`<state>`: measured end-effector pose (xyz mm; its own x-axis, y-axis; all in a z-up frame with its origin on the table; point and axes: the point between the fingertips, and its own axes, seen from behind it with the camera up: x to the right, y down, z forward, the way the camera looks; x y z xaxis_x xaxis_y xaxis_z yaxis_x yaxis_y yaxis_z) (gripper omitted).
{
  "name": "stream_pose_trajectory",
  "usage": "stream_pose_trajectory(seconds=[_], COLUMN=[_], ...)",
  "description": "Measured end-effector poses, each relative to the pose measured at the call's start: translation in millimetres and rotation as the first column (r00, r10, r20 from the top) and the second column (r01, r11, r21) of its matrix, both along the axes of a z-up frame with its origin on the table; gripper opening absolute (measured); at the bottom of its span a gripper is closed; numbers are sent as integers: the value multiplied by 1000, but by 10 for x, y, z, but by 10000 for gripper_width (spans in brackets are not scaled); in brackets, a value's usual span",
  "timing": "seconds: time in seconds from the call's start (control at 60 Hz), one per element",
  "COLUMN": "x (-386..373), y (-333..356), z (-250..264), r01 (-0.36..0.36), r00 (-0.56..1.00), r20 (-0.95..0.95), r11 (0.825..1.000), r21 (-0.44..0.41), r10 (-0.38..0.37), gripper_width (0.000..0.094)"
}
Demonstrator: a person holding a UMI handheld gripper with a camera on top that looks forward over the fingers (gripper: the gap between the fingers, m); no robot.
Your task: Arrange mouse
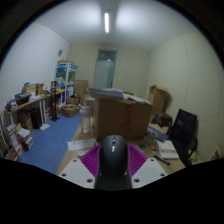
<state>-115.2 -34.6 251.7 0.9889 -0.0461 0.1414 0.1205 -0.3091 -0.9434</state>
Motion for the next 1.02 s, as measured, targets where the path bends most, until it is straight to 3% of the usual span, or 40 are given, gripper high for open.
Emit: stream_pose_trajectory(seconds=[0.117, 0.233, 0.383, 0.417, 0.433, 0.45, 0.483, 0.5, 0.517, 0.55, 0.6, 0.633, 0.65, 0.667, 1.017], x=[513, 796, 873, 848, 848, 838, 821, 815, 822, 824, 850, 854, 852, 849, 122], y=[20, -69, -55, -94, -111, -122, -80, -88, -118, -118, -173, -231, -263, -292, -1447], z=[-979, -1880, -2460, -2538, -2584, -2628, -2578, -2588, -2618, -2607, -2642, -2631, -2620, -2598, -1644], r01=[16, -5, -52, -65, -73, -77, -85, -89, -91, -85, -64, -53, -48, -42, 13], r00=[998, 991, 995, 994, 994, 994, 992, 992, 991, 991, 990, 988, 988, 987, 983], r20=[-60, -127, -103, -103, -105, -105, -116, -120, -122, -132, -143, -151, -154, -157, -166], r11=[990, 956, 941, 932, 923, 923, 932, 929, 921, 921, 909, 900, 897, 897, 925], r21=[-141, -293, -335, -357, -377, -377, -352, -359, -379, -380, -413, -432, -439, -440, -379], r10=[-25, -34, 18, 29, 36, 40, 47, 48, 48, 37, 5, -15, -23, -31, -82], gripper_width=[352, 359, 381, 411, 480, 449, 479, 481, 543, 526, 724, 744, 867, 826, 827])
